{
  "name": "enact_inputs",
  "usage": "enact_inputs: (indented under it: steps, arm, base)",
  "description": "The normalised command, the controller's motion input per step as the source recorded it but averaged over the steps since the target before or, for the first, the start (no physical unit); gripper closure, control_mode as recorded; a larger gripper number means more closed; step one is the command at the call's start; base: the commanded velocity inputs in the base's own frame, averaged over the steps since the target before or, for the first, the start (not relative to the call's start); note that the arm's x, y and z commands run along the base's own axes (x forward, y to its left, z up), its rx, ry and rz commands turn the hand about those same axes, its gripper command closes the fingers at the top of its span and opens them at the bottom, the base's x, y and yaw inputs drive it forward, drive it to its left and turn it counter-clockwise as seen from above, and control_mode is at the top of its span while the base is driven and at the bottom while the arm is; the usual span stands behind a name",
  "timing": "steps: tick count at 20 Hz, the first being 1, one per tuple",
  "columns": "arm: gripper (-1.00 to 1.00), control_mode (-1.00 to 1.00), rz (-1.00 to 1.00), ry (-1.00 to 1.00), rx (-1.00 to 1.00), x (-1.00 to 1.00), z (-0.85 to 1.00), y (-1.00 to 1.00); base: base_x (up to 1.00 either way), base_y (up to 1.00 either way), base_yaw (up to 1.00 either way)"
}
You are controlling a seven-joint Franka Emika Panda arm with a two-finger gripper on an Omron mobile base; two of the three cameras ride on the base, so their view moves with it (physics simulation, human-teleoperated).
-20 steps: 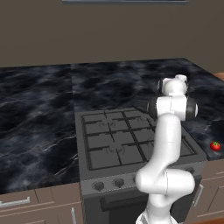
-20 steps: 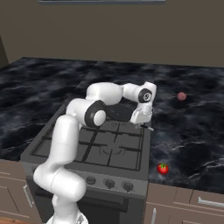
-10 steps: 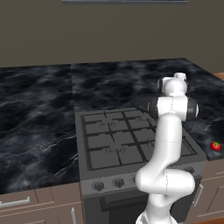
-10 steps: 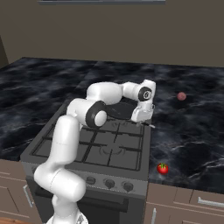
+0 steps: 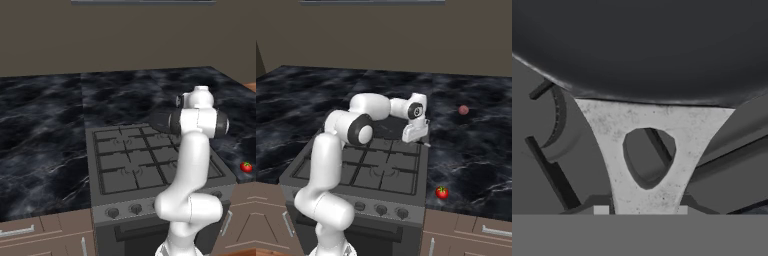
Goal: Place the pan on the rear right burner on the stove. Then place the tomato and the onion in the pan and turn on the rear right burner.
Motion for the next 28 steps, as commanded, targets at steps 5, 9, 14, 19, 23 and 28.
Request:
enact_inputs:
  steps: [5, 9, 14, 19, 23, 28]
  arm:
    - [1.0, -1.0, -0.01, -0.1, -0.14, -0.18, -0.17, 0.12]
    - [1.0, -1.0, -0.01, -0.05, -0.13, -0.02, -0.08, 0.0]
    - [1.0, -1.0, -0.01, -0.01, -0.11, 0.0, -0.03, 0.0]
    - [1.0, -1.0, -0.02, 0.0, -0.08, 0.04, 0.0, 0.0]
    - [1.0, -1.0, -0.01, 0.0, -0.03, 0.23, 0.0, 0.0]
    - [1.0, -1.0, -0.01, 0.0, 0.0, 0.35, 0.0, 0.0]
  base:
    - [0.0, 0.0, 0.0]
    - [0.0, 0.0, 0.0]
    - [0.0, 0.0, 0.0]
    - [0.0, 0.0, 0.0]
    - [0.0, 0.0, 0.0]
    - [0.0, 0.0, 0.0]
